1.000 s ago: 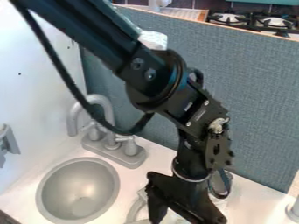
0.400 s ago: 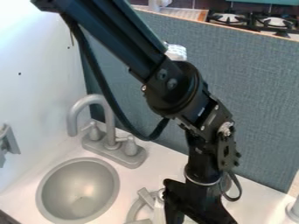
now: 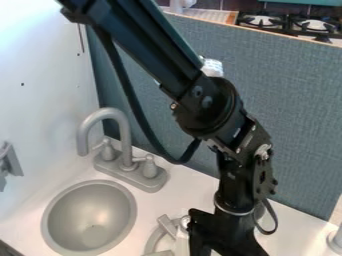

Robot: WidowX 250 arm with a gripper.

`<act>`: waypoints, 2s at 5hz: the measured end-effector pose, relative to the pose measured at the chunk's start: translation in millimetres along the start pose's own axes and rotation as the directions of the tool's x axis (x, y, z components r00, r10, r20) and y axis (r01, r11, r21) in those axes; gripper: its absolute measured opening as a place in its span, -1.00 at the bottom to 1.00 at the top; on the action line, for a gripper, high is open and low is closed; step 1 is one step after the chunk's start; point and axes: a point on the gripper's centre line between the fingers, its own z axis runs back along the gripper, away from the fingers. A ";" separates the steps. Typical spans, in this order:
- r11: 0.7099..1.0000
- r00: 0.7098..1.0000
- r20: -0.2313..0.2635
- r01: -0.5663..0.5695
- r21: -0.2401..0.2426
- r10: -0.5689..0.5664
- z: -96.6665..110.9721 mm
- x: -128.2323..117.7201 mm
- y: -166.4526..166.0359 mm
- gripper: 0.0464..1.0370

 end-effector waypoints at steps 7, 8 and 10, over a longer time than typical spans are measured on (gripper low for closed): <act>0.993 0.999 0.010 0.050 0.103 -0.051 28.2 -14.3 -42.0 0.49; 0.986 0.991 0.024 0.131 0.103 -0.134 42.2 -28.1 -70.7 0.49; 0.947 0.948 0.018 0.319 -0.034 -0.319 18.6 -30.7 -111.4 0.49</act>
